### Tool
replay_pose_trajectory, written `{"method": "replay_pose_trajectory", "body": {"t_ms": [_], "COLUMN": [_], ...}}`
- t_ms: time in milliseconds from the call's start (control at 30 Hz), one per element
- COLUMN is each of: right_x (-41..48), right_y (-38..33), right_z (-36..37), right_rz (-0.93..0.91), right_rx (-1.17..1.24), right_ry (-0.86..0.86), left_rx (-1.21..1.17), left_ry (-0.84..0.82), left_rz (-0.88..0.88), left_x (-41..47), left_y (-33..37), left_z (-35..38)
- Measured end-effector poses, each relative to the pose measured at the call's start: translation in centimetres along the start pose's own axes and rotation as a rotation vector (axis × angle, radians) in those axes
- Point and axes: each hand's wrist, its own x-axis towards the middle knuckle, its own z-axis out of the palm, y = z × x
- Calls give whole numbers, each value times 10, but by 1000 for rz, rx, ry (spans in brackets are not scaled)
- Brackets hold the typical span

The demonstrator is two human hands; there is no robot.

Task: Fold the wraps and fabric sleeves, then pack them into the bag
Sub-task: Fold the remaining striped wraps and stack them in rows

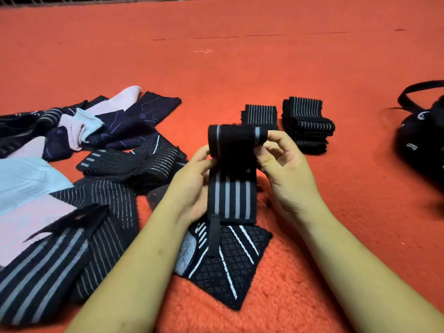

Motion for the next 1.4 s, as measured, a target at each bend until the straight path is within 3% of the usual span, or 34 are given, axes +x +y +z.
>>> {"method": "replay_pose_trajectory", "body": {"t_ms": [67, 167, 400, 567, 733, 900, 1100, 1233, 1300, 1400], "right_x": [-1, -4, -11, -16, -15, -10, -12, 4, 22, 52], "right_y": [0, 0, -7, 3, 9, 6, 2, -18, -25, -25], "right_z": [0, 3, 16, 23, 19, 15, 9, 6, 3, -7], "right_rz": [-8, 64, 391, 375, 247, 123, 152, 204, 200, 229], "right_rx": [-62, -91, 210, -100, -50, -25, 33, 195, 165, 12], "right_ry": [-31, -97, -63, -64, -14, 91, 119, 207, 285, 351], "left_rx": [-180, -221, 120, 250, 225, 617, 583, 568, 501, 587], "left_ry": [2, 25, 188, 162, 182, 132, 71, 118, 127, 147], "left_rz": [-41, 8, 291, 445, 384, 320, 405, 300, 240, 240], "left_x": [1, -2, -1, -4, -3, -7, -16, 4, 24, 59], "left_y": [5, 12, 3, -2, -2, -6, -5, 14, 30, 45], "left_z": [-3, -1, 2, 8, 8, 12, 24, 40, 53, 65]}}
